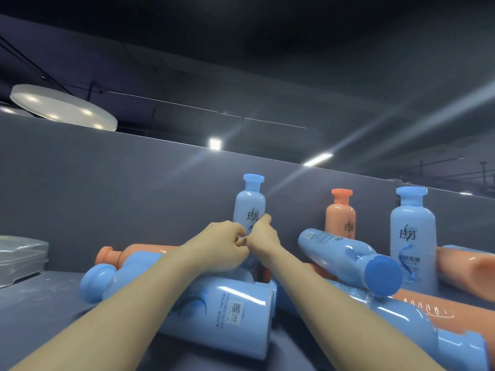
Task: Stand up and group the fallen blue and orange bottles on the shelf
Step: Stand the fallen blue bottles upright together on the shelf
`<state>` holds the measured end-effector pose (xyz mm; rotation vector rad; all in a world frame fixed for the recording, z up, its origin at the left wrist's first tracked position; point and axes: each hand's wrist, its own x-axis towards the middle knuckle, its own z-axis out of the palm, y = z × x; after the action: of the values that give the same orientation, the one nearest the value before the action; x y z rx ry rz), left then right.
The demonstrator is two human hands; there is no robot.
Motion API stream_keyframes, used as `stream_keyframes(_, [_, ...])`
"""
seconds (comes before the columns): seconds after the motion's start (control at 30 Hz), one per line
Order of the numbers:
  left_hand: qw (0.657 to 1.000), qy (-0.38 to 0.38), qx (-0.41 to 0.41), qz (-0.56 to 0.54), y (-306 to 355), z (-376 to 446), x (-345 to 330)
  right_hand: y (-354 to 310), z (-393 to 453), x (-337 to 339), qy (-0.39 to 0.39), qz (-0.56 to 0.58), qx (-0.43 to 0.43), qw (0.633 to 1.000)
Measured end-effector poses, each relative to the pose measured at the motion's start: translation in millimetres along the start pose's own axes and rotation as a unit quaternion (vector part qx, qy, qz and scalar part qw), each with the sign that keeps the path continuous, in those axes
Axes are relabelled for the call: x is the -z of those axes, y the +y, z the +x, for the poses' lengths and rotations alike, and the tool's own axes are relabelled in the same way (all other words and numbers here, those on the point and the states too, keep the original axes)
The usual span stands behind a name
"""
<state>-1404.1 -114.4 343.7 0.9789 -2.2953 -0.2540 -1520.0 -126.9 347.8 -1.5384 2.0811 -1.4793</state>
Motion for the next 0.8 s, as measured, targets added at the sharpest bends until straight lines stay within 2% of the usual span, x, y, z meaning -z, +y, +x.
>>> stream_keyframes(0.23, [0.999, 0.037, -0.023, 0.014, 3.1, -0.1, -1.7, 1.4, -1.2, 5.1, 0.010, -0.079, 0.010, 0.997])
stream_keyframes(0.47, [0.997, 0.061, -0.022, 0.044, 3.2, -1.8, 4.6, -1.8, -7.8, 9.8, 0.058, -0.228, 0.091, 0.968])
stream_keyframes(0.63, [0.995, 0.096, -0.014, 0.037, 3.8, -1.3, 10.7, -17.7, -24.1, 26.7, 0.038, -0.203, 0.121, 0.971])
stream_keyframes(0.8, [0.992, 0.124, -0.010, 0.014, 5.9, -1.4, 20.0, -24.2, -39.3, 43.4, 0.067, -0.142, 0.143, 0.977])
